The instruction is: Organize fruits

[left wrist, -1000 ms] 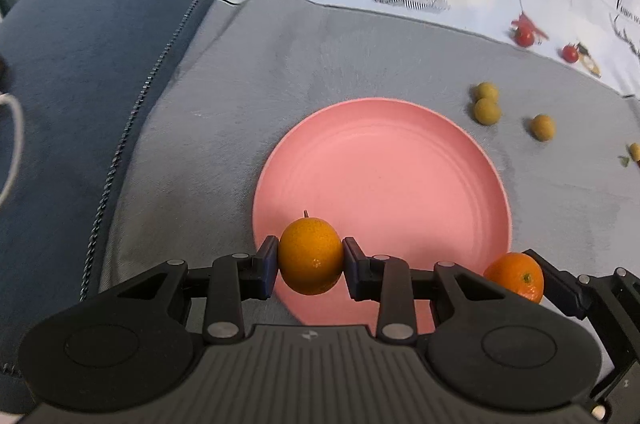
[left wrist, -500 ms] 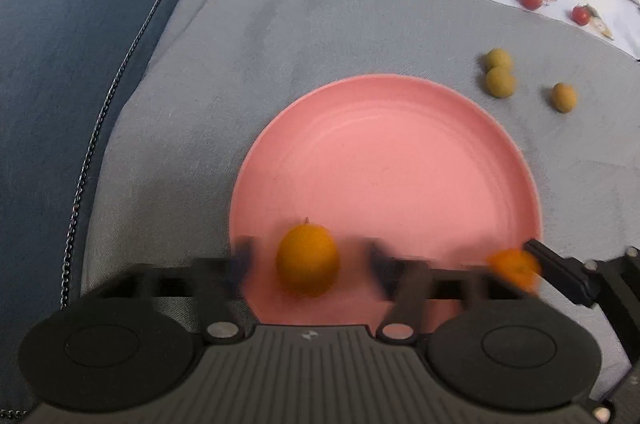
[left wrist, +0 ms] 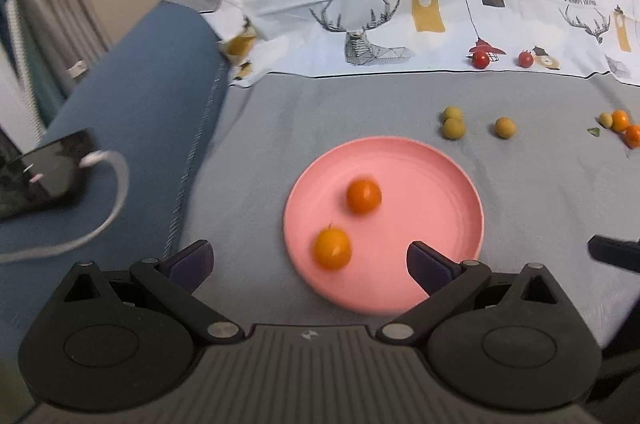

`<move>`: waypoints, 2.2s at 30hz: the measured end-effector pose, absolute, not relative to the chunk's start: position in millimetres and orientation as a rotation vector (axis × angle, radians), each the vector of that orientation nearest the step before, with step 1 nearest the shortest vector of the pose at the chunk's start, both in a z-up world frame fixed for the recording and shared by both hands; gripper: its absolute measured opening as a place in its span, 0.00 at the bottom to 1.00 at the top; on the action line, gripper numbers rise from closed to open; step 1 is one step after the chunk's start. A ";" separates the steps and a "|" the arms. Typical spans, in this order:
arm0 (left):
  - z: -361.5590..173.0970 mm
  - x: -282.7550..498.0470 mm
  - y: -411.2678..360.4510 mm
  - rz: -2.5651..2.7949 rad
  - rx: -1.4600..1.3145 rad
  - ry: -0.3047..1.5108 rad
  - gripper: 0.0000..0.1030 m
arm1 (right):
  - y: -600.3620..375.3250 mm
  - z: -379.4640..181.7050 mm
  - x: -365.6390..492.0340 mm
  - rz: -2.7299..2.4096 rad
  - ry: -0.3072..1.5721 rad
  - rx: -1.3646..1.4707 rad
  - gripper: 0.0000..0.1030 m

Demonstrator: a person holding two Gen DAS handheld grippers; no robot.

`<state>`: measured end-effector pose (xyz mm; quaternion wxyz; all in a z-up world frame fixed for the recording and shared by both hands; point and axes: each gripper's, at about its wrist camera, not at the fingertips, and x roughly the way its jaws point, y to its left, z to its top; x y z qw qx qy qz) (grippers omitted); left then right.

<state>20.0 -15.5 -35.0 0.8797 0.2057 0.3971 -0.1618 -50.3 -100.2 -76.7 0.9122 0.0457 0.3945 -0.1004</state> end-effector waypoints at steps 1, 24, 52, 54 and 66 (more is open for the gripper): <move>-30.4 10.5 -6.7 -0.327 0.425 0.825 1.00 | -97.3 -72.1 -57.1 -0.211 0.810 0.106 0.93; 37.0 -117.6 63.1 -0.235 0.342 0.680 1.00 | -32.5 14.9 -179.4 -0.193 0.490 -0.018 0.99; 49.2 -134.0 74.0 -0.225 0.331 0.647 1.00 | -23.3 22.2 -198.8 -0.193 0.452 -0.013 0.99; 48.6 -133.7 73.8 -0.224 0.333 0.649 1.00 | -23.2 21.7 -197.9 -0.193 0.455 -0.012 0.99; 43.8 -127.9 67.4 -0.224 0.354 0.671 1.00 | -27.9 17.6 -192.0 -0.188 0.478 0.013 0.99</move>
